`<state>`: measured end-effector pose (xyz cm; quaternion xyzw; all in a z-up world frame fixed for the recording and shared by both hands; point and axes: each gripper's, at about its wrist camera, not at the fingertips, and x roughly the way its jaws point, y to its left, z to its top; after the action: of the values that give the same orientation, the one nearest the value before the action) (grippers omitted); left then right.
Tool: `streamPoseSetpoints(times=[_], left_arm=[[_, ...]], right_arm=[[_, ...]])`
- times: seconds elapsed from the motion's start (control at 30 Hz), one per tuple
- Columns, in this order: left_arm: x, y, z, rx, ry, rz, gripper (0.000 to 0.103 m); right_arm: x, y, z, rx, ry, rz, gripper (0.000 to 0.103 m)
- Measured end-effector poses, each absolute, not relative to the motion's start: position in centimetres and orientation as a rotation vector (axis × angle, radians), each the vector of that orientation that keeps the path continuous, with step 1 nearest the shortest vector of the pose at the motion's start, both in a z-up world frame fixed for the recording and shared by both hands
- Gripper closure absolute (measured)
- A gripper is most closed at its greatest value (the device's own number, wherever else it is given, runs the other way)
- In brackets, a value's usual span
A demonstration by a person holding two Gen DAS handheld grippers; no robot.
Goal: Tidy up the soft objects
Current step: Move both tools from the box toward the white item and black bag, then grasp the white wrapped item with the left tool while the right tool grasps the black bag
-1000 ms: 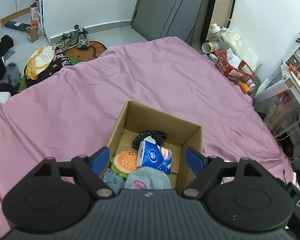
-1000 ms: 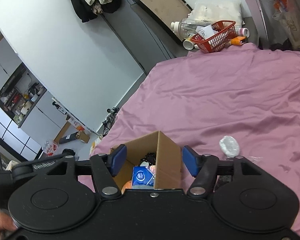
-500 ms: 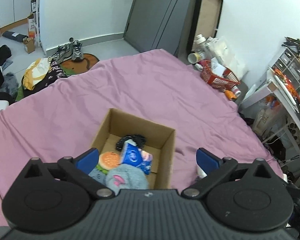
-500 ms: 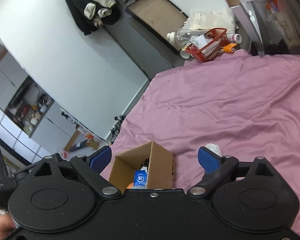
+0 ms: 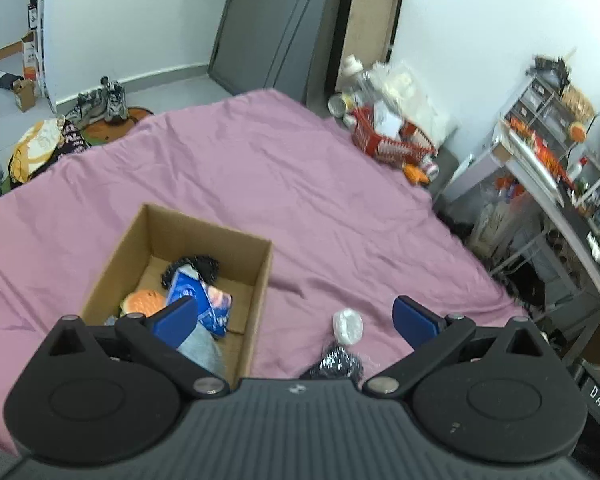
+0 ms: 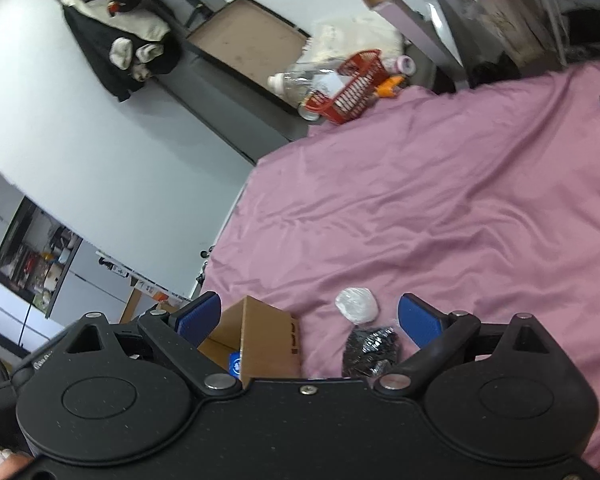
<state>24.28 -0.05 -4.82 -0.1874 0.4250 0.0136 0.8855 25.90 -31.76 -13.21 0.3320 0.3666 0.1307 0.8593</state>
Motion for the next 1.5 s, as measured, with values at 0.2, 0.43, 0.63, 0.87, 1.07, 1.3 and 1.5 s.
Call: streamPoseSetpoints(times=[0.2,0.43,0.63,0.87,1.07,1.3,1.5], left_arm=[[25.1,-2.7,-6.4,-0.324,0.957,0.03,0.0],[26.4,-4.7,-8.2,-0.29,0.987,0.015,0.001],[27.7,-5.9,-9.9,-0.312,1.007,0.012,0.005],[29.7,-6.8,-11.9,-0.338,1.056,0.001,0.02],[31.5,-7.0,-13.7,-0.37,1.11,-0.013,0.038],[33.9,-7.6,-15.5,-0.38,1.159,-0.033,0.038],[36.0,-8.4,-16.8,-0.362,1.192,-0.054,0.038]], right_arm=[[25.8,-33.0,-14.7,0.76,0.794,0.222,0.008],[26.3,-32.7,-17.5,0.825,0.86,0.146,0.017],[27.1,-33.1,-20.7,0.924,0.934,0.095,0.033],[28.4,-31.9,-23.7,1.006,1.009,0.08,0.048],[30.0,-30.5,-25.1,1.002,1.05,0.068,0.05],[31.8,-29.5,-26.5,0.997,1.078,0.059,0.06],[32.8,-29.5,-28.1,1.013,1.11,0.054,0.076]])
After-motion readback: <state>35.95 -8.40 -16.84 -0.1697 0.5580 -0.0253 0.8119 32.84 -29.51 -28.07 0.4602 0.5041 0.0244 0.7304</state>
